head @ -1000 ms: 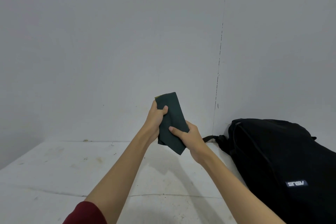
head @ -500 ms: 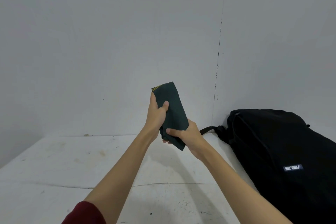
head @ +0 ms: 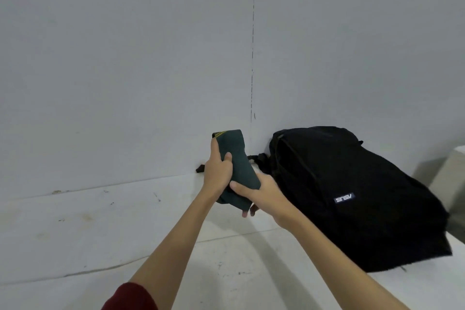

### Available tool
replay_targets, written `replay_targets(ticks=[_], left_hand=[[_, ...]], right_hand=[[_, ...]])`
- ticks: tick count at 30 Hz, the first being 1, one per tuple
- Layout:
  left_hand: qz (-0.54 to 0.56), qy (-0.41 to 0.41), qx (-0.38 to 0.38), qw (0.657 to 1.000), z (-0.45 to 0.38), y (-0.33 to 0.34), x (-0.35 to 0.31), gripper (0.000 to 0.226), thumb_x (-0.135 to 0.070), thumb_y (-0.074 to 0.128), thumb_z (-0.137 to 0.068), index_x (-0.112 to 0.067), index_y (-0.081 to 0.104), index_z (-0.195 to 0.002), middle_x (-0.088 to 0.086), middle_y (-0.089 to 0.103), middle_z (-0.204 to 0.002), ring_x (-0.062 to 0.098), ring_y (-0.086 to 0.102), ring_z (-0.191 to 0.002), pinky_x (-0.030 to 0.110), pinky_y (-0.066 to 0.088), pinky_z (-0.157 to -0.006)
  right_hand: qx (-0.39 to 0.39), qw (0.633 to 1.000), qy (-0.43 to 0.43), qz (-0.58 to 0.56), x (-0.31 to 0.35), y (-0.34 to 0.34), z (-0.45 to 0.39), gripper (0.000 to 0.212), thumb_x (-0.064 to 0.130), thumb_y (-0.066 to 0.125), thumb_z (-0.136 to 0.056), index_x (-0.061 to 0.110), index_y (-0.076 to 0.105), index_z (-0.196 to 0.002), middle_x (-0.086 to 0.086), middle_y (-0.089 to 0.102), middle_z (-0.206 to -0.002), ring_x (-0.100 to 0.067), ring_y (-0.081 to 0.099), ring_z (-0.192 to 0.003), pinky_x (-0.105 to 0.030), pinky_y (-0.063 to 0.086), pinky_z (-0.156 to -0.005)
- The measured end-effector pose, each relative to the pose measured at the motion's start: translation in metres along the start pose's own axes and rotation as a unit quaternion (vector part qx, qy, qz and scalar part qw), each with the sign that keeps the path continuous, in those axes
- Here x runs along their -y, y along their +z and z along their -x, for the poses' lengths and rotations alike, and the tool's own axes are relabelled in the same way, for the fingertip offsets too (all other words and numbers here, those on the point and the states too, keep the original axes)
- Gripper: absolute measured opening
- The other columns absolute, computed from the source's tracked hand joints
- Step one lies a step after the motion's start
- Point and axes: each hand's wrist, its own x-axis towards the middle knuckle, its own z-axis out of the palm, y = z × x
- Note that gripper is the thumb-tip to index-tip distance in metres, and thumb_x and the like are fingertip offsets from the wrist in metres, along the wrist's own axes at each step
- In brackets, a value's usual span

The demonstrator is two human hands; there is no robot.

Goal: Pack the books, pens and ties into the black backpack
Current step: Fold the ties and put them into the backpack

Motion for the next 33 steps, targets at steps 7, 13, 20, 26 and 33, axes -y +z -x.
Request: replay_targets(ticks=[7,13,20,26,33], left_hand=[[0.024,-0.099,0.132,0.986,-0.021,0.059,0.015,0.051,-0.013,0.040,-0.099,-0.024,0.022,-0.146,-0.001,0.052,-0.129,0.011,0.056,-0.095,0.022,0.046,-0.068],[0.015,-0.141,0.184,0.973,-0.033,0.124,0.015,0.055,-0.011,0.043,-0.099,-0.022,0.021,-0.147,-0.004,0.051,-0.115,0.003,0.054,-0.086,0.017,0.044,-0.063],[-0.034,-0.187,0.187,0.964,-0.052,0.141,0.010,0.061,-0.020,0.054,-0.092,-0.023,0.026,-0.147,0.004,0.051,-0.131,0.020,0.058,-0.105,0.027,0.050,-0.073],[0.055,-0.195,0.212,0.956,-0.061,0.151,-0.004,0.030,-0.011,0.051,-0.094,-0.017,0.051,-0.124,0.002,0.063,-0.108,0.016,0.060,-0.090,0.026,0.051,-0.076],[0.043,-0.178,0.107,0.977,-0.076,0.190,-0.006,0.039,-0.019,0.058,-0.092,-0.010,0.047,-0.128,0.007,0.061,-0.116,0.022,0.059,-0.105,0.036,0.051,-0.090]], right_hand=[[-0.240,0.806,0.003,0.541,-0.007,-0.131,-0.017,0.037,0.049,0.058,-0.087,0.015,0.048,-0.097,0.001,0.060,-0.084,-0.017,0.056,-0.070,-0.027,0.036,-0.058],[-0.123,0.788,-0.010,0.603,-0.006,-0.178,-0.043,0.033,0.039,0.064,-0.079,0.013,0.057,-0.098,-0.001,0.062,-0.092,-0.022,0.056,-0.081,-0.028,0.040,-0.064],[-0.128,0.917,-0.031,0.377,0.000,-0.218,-0.053,0.011,0.020,0.066,-0.074,0.011,0.067,-0.068,0.001,0.061,-0.052,-0.013,0.059,-0.045,-0.027,0.051,-0.064],[-0.069,0.976,-0.026,0.203,-0.005,-0.231,-0.056,0.011,-0.001,0.065,-0.073,-0.002,0.065,-0.062,-0.008,0.055,-0.046,-0.014,0.049,-0.035,-0.011,0.031,-0.036],[-0.042,0.982,-0.044,0.179,-0.005,-0.236,-0.058,0.012,-0.003,0.063,-0.073,0.001,0.062,-0.062,-0.008,0.057,-0.046,-0.016,0.048,-0.037,-0.013,0.032,-0.037]])
